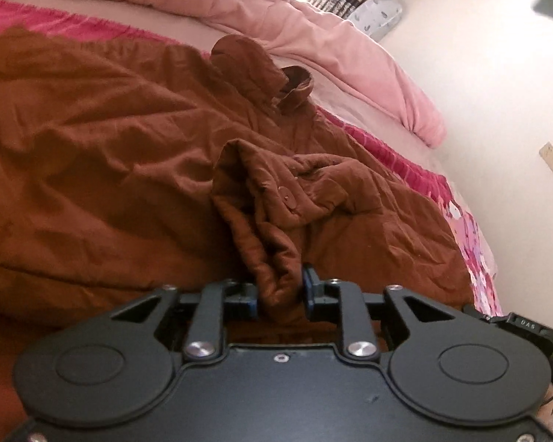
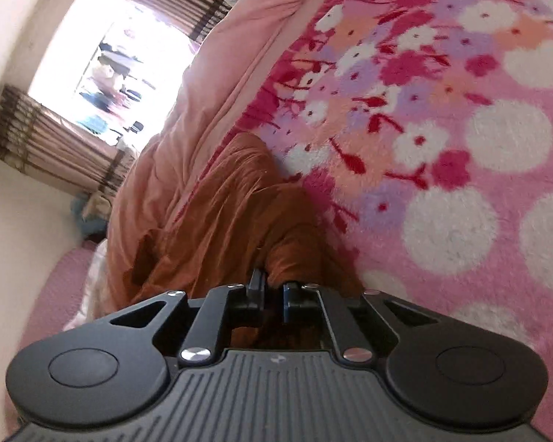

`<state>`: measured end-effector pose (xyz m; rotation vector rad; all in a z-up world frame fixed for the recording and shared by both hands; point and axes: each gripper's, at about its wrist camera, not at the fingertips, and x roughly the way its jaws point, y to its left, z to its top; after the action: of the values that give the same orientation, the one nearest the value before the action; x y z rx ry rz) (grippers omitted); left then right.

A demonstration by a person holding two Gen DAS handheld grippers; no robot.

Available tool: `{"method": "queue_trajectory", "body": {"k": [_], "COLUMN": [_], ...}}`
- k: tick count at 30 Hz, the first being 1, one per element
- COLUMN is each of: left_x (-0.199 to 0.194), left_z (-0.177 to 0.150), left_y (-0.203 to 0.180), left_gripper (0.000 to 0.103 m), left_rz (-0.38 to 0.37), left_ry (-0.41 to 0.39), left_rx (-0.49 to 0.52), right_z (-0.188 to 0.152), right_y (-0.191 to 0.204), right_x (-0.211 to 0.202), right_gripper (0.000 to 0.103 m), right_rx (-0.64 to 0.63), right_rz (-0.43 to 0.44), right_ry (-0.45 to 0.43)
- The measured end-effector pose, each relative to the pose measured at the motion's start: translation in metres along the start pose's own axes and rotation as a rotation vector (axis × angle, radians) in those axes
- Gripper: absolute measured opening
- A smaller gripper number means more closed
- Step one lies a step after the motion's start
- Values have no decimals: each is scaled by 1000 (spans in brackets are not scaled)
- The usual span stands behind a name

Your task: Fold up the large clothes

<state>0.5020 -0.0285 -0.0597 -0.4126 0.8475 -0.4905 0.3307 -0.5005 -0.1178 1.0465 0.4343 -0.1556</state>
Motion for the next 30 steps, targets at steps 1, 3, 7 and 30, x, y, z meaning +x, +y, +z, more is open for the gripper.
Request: {"method": "queue_trajectory", "body": {"k": [1, 3, 7, 30], "left_x": [-8, -26, -58, -17], "left_z": [2, 5, 10, -10], "left_y": [-4, -13, -29, -47], "left_gripper": [34, 38, 44, 46], "left_rz": [22, 85, 98, 143], "left_ry": [-6, -39, -111, -93], "left_rx": [29, 109, 206, 308], "right_z": [2, 4, 1, -30], "right_y": [2, 15, 60, 100], "right_x": [-4, -15, -44, 7], "right_gripper": [20, 22, 25, 19], "right_rx": [-2, -57, -278, -633], "right_rz": [-2, -49, -236, -324], "right_ry": [3, 12, -41, -103]}}
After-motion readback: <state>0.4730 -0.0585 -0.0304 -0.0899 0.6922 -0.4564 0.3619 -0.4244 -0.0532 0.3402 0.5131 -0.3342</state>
